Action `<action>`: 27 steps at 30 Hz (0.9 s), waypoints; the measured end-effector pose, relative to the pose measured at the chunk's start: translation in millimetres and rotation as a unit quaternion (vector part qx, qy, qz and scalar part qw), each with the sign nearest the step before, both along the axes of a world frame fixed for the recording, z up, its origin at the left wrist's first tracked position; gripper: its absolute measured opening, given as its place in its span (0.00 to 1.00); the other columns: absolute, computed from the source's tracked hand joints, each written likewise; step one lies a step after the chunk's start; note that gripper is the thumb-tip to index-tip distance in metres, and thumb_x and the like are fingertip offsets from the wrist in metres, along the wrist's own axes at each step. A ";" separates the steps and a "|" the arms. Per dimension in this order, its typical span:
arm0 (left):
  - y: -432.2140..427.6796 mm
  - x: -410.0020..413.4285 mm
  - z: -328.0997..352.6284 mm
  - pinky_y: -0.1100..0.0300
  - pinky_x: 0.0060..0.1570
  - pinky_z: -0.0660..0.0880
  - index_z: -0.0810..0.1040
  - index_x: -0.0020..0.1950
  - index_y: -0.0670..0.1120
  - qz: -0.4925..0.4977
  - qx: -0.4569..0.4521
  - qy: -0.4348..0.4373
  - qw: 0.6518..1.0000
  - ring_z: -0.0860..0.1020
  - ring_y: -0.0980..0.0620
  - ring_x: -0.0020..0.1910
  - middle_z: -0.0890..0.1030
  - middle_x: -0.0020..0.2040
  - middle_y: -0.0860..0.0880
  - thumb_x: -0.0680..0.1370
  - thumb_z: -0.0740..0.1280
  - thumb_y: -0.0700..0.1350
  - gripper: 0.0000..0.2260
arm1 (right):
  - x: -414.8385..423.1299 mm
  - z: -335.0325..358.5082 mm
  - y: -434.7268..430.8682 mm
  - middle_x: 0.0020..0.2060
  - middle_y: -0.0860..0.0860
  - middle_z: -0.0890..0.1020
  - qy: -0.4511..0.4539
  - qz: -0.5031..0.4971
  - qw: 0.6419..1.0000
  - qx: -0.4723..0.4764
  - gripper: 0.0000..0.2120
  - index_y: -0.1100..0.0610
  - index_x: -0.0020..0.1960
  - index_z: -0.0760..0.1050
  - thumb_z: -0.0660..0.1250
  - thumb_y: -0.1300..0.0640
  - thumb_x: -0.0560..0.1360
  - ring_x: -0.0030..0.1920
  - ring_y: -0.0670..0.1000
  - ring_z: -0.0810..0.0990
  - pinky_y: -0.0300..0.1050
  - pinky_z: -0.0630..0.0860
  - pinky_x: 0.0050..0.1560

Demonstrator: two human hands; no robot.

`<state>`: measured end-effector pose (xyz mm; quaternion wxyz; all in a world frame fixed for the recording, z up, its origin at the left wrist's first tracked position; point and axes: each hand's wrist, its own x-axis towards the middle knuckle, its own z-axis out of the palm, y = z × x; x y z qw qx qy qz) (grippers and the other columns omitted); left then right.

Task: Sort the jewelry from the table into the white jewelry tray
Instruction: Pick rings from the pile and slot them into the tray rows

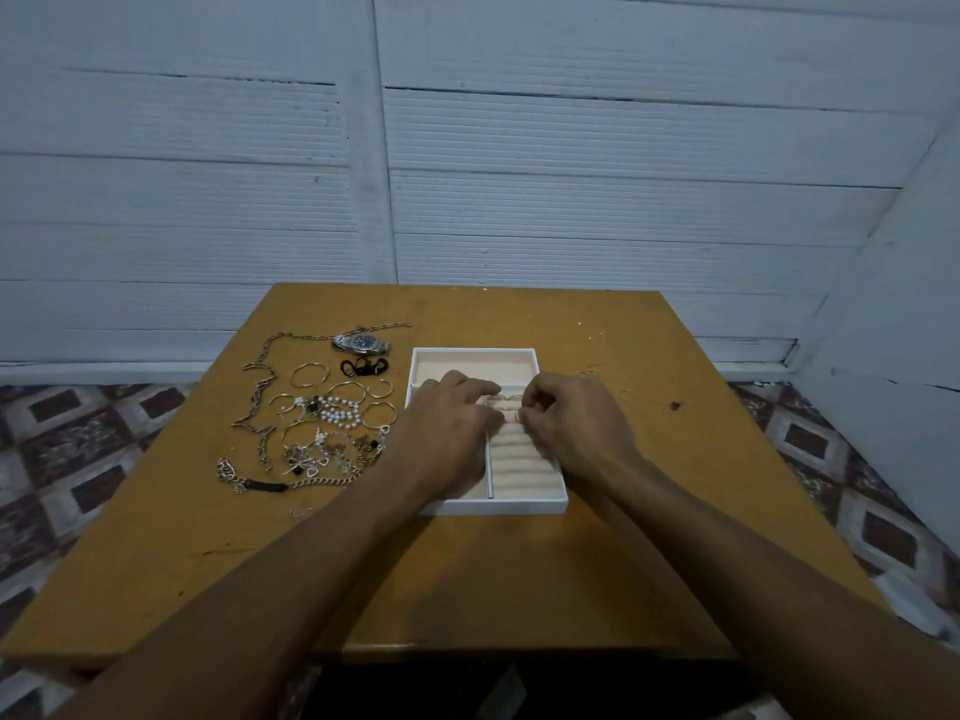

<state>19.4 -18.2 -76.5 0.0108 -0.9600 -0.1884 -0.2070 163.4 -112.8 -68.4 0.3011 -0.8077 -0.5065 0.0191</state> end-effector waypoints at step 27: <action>5.9 -31.2 0.4 0.53 0.56 0.72 0.79 0.61 0.47 0.066 -0.134 -0.085 0.985 0.75 0.49 0.58 0.81 0.59 0.50 0.76 0.65 0.43 0.14 | -8.0 -1.0 -12.8 0.53 0.48 0.82 -0.198 0.058 0.978 -0.033 0.13 0.48 0.60 0.81 0.61 0.54 0.79 0.54 0.53 0.75 0.44 0.68 0.46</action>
